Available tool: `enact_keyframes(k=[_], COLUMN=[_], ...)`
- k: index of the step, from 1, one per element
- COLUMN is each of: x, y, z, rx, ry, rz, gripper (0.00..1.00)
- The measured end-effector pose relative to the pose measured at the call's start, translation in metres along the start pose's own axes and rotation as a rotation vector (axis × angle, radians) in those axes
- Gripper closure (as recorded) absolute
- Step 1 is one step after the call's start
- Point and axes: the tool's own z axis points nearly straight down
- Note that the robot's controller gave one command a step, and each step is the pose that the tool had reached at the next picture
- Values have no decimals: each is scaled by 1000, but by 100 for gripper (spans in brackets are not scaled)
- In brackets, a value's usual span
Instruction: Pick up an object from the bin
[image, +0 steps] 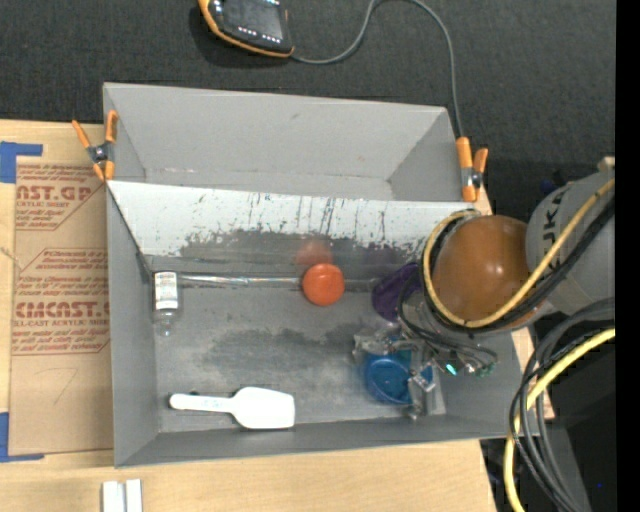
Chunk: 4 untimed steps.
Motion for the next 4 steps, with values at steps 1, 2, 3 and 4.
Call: enact_keyframes(k=[1,2,3,4], x=[0,0,0,0], y=[0,0,0,0], z=[0,0,0,0], rx=[0,0,0,0], ry=[0,0,0,0], rz=[0,0,0,0], gripper=[100,100,100,100])
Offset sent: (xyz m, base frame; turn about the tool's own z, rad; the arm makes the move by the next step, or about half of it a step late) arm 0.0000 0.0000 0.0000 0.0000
